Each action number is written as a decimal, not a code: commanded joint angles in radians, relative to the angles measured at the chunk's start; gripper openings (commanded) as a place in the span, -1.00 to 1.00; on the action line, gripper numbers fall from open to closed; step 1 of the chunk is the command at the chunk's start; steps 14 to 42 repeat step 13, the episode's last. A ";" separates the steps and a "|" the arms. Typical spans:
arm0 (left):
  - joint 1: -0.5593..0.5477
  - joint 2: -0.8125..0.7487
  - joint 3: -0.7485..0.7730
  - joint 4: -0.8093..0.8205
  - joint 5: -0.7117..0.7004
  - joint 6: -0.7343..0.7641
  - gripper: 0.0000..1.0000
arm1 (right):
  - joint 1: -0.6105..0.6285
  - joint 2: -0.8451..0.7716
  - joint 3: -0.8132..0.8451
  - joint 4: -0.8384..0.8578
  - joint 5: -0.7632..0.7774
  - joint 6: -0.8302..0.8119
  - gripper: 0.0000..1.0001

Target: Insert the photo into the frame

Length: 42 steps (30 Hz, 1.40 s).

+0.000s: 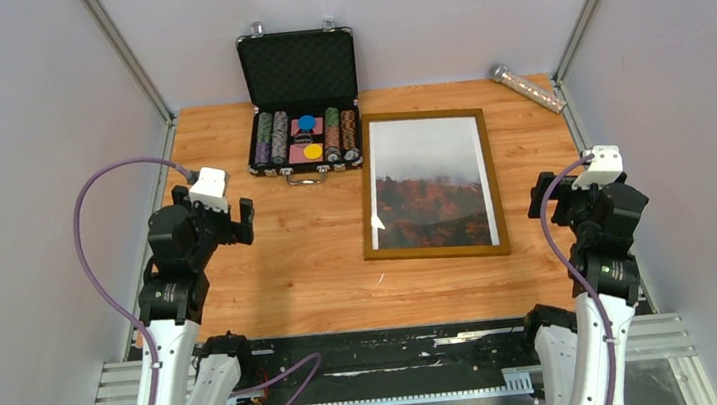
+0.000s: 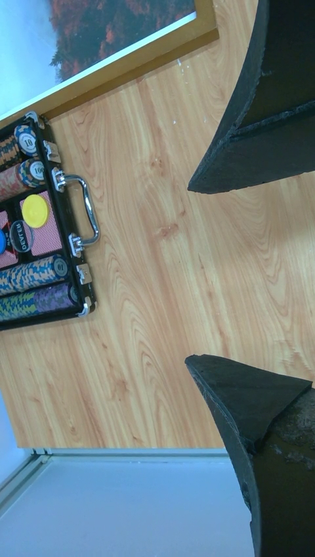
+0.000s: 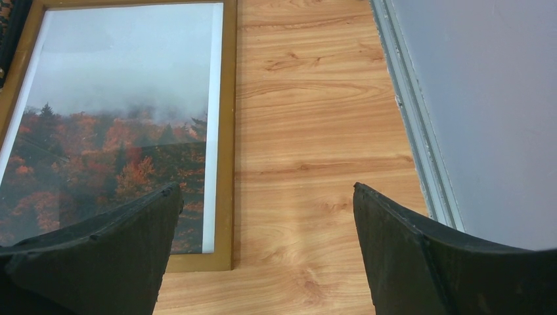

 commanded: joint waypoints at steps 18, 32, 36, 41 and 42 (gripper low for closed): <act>0.009 -0.012 -0.009 0.030 0.009 0.021 1.00 | -0.003 -0.011 -0.007 0.053 0.009 0.000 1.00; 0.009 -0.012 -0.009 0.030 0.009 0.021 1.00 | -0.003 -0.011 -0.007 0.053 0.009 0.000 1.00; 0.009 -0.012 -0.009 0.030 0.009 0.021 1.00 | -0.003 -0.011 -0.007 0.053 0.009 0.000 1.00; 0.009 -0.012 -0.009 0.030 0.009 0.021 1.00 | -0.003 -0.011 -0.007 0.053 0.009 0.000 1.00; 0.009 -0.012 -0.009 0.030 0.009 0.021 1.00 | -0.003 -0.011 -0.007 0.053 0.009 0.000 1.00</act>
